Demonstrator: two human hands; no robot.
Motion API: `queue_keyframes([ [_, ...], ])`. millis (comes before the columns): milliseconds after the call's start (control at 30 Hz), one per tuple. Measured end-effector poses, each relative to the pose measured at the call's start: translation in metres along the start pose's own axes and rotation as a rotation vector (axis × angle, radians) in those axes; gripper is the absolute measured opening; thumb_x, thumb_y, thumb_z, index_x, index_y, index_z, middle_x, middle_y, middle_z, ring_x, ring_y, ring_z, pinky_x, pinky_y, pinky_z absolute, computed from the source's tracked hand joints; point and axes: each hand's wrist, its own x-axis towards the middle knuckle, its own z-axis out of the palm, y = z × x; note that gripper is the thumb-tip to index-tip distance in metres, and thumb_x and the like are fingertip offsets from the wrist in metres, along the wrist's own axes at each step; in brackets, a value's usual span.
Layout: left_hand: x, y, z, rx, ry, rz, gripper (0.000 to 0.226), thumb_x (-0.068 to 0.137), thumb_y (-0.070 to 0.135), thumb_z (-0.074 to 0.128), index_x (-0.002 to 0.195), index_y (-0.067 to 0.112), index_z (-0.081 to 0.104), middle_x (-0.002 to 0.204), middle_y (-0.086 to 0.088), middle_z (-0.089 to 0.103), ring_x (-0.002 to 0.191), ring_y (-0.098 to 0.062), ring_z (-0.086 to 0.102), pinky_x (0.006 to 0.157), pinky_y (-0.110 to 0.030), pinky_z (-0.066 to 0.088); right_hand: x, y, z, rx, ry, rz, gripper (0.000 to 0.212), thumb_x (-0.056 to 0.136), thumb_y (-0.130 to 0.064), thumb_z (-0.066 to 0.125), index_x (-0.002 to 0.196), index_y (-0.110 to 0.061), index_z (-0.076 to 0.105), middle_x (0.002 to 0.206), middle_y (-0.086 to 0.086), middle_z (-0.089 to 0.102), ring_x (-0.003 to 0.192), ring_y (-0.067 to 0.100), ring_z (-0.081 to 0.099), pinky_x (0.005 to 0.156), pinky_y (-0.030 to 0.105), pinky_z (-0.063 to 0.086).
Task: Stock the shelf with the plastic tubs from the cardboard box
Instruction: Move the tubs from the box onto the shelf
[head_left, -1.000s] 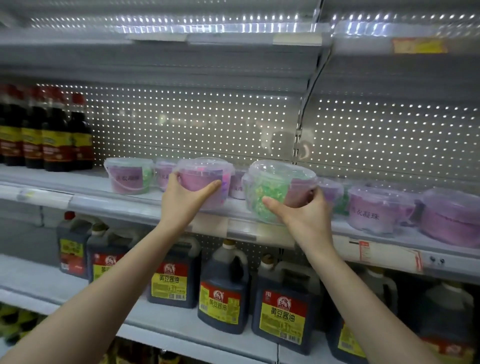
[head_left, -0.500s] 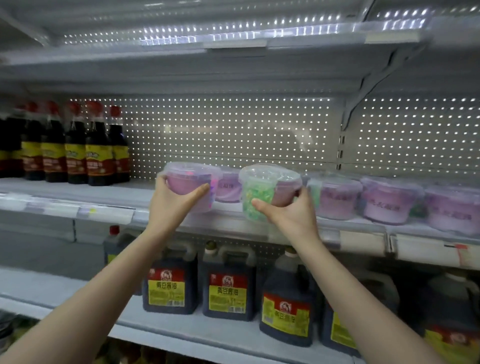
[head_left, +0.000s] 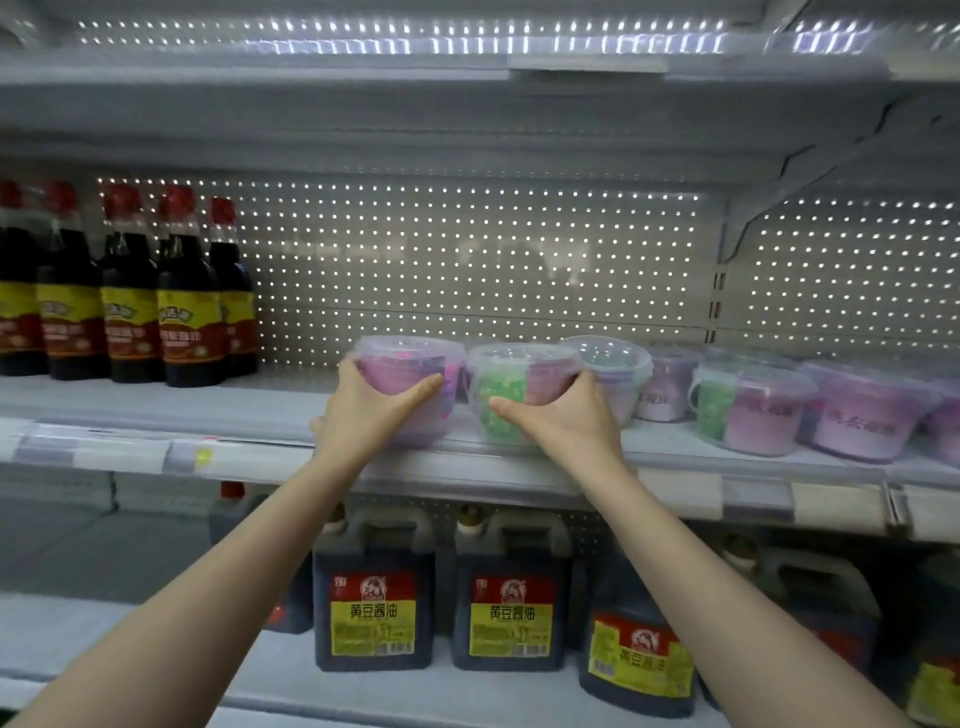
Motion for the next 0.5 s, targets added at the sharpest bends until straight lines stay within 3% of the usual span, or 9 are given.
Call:
queue_keyframes([
  [133,0.009,-0.007,0.000,0.205,-0.058,0.010,0.096,0.057,0.081,0.061,0.131,0.025,0.038,0.126,0.004,0.058,0.120,-0.024,0.051,0.101,-0.050,0.026,0.004,-0.001,0.004,-0.148,-0.033,-0.006,0.093,0.052,-0.076,0.069,0.116,-0.014,0.044,0.118,-0.002,0.059,0.114,0.024,0.053,0.101,0.050,0.037],
  [267,0.007,-0.003,-0.004,0.291,-0.081,0.043,0.085,0.058,0.082,0.058,0.125,0.030,0.048,0.115,0.006,0.064,0.111,-0.025,0.054,0.103,-0.055,0.026,0.013,0.002,0.002,-0.232,-0.101,0.002,0.069,0.053,-0.080,0.064,0.084,-0.019,0.050,0.089,-0.008,0.062,0.099,0.023,0.058,0.099,0.048,0.038],
  [400,-0.002,0.003,-0.012,0.371,-0.131,0.061,0.082,0.060,0.085,0.052,0.121,0.030,0.052,0.112,0.008,0.063,0.109,-0.024,0.055,0.104,-0.055,0.027,0.014,0.007,-0.002,-0.258,-0.138,0.019,0.102,0.046,-0.090,0.053,0.112,-0.012,0.052,0.097,-0.004,0.065,0.099,0.023,0.059,0.098,0.049,0.038],
  [500,-0.008,0.006,-0.017,0.352,-0.148,0.069,0.088,0.057,0.087,0.047,0.121,0.028,0.051,0.114,0.008,0.063,0.108,-0.022,0.056,0.101,-0.054,0.036,0.009,0.010,-0.011,-0.252,-0.106,-0.019,0.100,0.057,-0.085,0.056,0.122,-0.010,0.045,0.106,-0.003,0.062,0.108,0.024,0.057,0.103,0.050,0.034],
])
